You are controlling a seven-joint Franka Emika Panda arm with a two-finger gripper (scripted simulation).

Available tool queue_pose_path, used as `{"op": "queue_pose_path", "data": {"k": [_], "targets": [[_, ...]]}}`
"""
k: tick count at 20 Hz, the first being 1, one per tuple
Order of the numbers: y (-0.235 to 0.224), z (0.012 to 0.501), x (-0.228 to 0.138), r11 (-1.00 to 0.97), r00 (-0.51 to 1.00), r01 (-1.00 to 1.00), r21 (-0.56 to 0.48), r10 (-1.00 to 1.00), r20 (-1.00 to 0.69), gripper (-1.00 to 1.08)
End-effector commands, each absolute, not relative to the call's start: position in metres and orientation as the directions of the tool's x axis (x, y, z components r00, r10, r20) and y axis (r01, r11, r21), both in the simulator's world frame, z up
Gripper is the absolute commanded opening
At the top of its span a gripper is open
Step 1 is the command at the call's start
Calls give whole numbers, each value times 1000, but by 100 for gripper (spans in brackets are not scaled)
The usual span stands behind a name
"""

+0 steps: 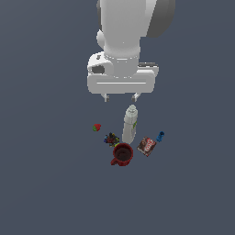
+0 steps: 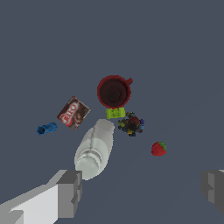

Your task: Pick up a designated object from a clutter of objects.

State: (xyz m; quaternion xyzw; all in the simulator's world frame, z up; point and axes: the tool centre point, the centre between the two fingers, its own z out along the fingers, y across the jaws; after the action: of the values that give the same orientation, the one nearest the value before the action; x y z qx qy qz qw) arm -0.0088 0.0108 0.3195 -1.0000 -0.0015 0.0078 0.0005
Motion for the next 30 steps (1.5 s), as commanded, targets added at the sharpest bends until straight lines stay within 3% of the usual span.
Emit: {"op": "queue_pose_path", "data": {"k": [1,16,30], "targets": [[11,320,-9,-1000,1000,3,-1,3,-16,28],[12,316,-5,-1000,1000,-7,2,-7,-15,28],[15,290,25,-965,964,-263,-11,-263,-40,28]]}}
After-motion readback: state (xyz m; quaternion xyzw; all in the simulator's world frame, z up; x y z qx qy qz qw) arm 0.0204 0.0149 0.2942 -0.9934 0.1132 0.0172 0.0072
